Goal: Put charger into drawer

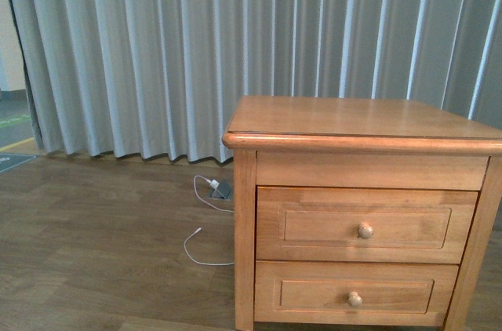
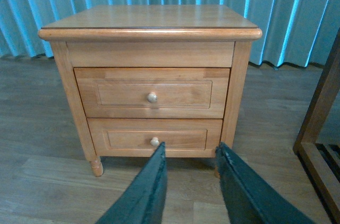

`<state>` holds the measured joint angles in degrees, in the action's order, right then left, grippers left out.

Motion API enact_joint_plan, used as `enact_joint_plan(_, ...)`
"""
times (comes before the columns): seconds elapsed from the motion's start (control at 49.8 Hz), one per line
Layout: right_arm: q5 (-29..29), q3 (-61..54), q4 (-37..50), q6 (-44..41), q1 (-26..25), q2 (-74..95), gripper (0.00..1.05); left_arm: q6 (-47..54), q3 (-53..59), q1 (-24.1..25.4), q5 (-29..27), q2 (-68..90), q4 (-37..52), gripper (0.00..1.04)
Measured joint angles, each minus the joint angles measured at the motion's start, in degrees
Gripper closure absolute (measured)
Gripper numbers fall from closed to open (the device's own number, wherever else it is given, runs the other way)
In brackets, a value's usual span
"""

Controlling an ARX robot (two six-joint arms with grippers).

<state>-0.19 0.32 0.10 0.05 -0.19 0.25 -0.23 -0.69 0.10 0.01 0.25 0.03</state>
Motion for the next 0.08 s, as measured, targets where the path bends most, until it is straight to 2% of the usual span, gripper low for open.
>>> enact_joint_plan(0.08, 0.0, 0.0, 0.0, 0.0, 0.0, 0.0, 0.42, 0.0, 0.0, 0.0, 0.0, 0.0, 0.0, 0.06)
